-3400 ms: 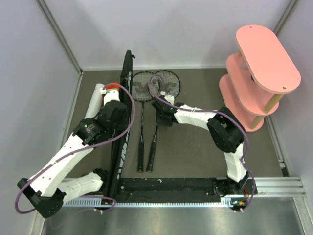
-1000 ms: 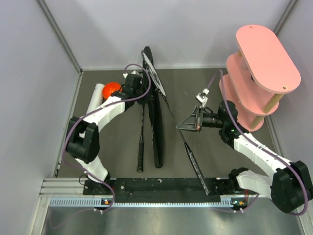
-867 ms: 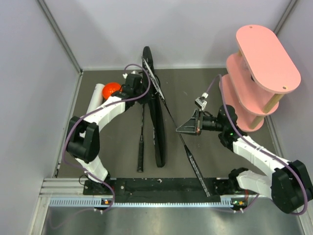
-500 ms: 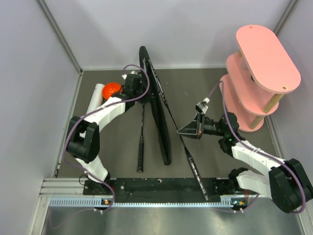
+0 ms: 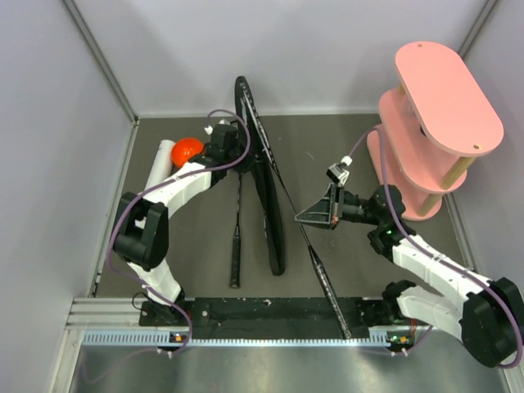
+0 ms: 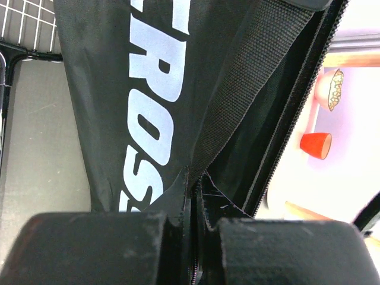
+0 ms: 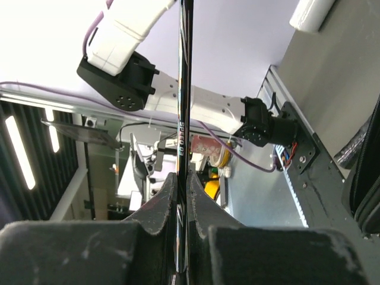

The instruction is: Pack up the badminton gear

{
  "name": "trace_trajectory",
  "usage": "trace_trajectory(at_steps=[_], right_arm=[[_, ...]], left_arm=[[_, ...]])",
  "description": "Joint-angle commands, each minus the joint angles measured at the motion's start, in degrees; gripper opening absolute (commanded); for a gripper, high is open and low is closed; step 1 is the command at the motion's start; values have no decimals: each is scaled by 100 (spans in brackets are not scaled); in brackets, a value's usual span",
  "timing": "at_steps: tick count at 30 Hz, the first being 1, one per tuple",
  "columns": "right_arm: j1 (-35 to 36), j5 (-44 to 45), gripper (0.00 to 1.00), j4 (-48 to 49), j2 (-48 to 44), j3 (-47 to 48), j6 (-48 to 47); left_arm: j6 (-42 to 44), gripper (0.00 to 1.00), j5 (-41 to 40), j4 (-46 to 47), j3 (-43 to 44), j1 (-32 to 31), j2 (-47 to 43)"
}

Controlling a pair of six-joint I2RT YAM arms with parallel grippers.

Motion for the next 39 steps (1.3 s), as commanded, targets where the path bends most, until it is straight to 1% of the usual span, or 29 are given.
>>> trace_trajectory(at_steps=[1,4,13,18,21,25,28,29,32,35,36,38,39], right_arm=[[286,203,0,683,156,-25,216],[295,291,0,957,314,-254,331],[303,818,0,825,657,-685,225],[304,889,0,790,991,-562,190],[295,907,0,886,1351,-395,190],[304,793,0,1387,2044,-62,357],[312,749,0,1572,2292,184,428],[304,749,0,1555,2397,246,419],[321,757,0,1581,2477,405,428],[321,784,0,1511,2407,431,340],[321,792,0,1467,2328,440,331],[321,828,0,1213,2196,501,69],[321,845,0,724,2065,563,-98]], left_arm=[[-271,0,108,430,6,-16,64],[-306,0,125,465,-37,-16,30],[-394,0,143,641,-415,-24,-120],[-430,0,240,702,-582,-51,-155],[-368,0,301,702,-635,-103,-208],[-175,0,407,896,-740,-147,-322],[-70,0,608,1071,-951,-156,-471],[-60,0,678,1324,-1100,-156,-506],[-78,0,986,1668,-1285,-156,-621],[-165,0,1460,1906,-1251,-156,-630],[-279,0,1818,2211,-1242,-156,-595],[-438,0,2137,2546,-1207,-183,-560],[-491,0,2208,2679,-1189,-226,-577]])
